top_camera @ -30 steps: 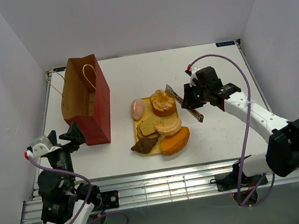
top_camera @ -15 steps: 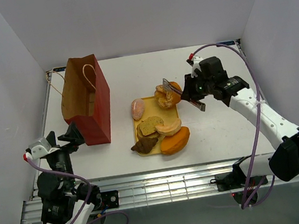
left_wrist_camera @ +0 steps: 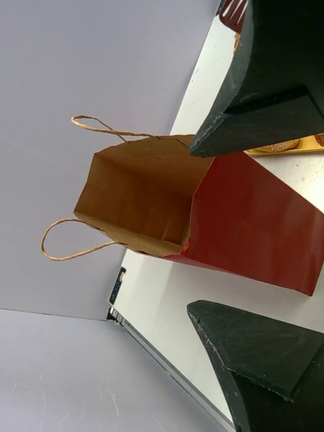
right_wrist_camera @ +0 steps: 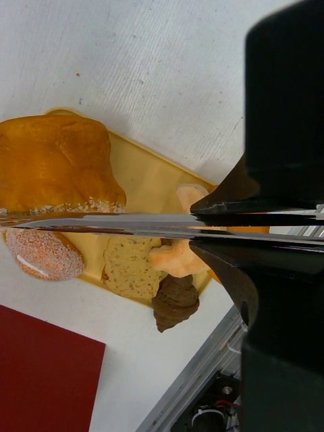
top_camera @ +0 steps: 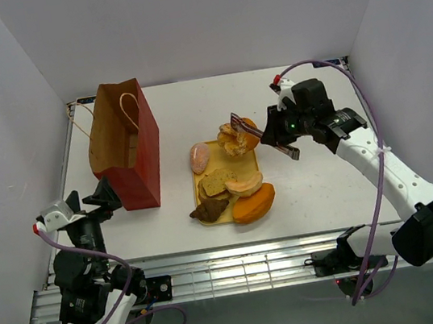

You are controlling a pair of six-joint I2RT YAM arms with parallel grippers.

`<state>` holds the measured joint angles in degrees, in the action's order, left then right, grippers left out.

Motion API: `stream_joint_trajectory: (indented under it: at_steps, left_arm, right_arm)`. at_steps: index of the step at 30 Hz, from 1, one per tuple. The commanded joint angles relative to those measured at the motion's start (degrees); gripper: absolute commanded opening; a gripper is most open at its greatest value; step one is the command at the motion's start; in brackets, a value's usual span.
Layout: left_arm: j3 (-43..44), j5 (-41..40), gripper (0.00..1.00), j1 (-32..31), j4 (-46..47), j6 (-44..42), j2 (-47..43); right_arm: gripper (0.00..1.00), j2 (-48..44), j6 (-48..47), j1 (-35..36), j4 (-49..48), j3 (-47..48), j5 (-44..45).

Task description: Place the fake bread into the paper bag

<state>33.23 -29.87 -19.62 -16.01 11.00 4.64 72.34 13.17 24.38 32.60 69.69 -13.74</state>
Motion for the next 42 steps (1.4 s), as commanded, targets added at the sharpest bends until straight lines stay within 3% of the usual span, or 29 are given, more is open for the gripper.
stream_joint_trajectory:
  at_steps: [1, 9, 16, 23, 26, 42]
  left_arm:
    - [0.8, -2.5, 0.97, -0.2, -0.4, 0.1, -0.9]
    - [4.6, -11.1, 0.96, -0.2, -5.3, 0.4, 0.3]
    - [9.0, -23.6, 0.96, -0.2, -16.4, 10.6, 4.8]
    - [8.0, -22.7, 0.97, -0.2, -15.8, 12.7, 4.0]
    - [6.9, -21.6, 0.92, -0.2, -14.4, 12.9, 2.7]
    - [3.0, -16.4, 0.92, -0.2, -8.4, 7.8, -0.5]
  right_arm:
    - [0.08, -3.1, -0.9, 0.8, -2.4, 4.9, -3.1]
    - [0.08, -3.2, -0.3, 3.6, -1.9, 12.4, -5.8]
    - [0.08, -0.4, 0.4, 8.3, -3.3, 19.7, -7.8]
    - [0.08, 3.6, 0.8, 13.1, -3.6, 29.0, -7.9]
    - [0.08, 4.4, 1.5, 15.6, -5.9, 30.2, -10.0]
    - [0.08, 16.1, 2.4, 29.1, -8.2, 47.3, -9.3]
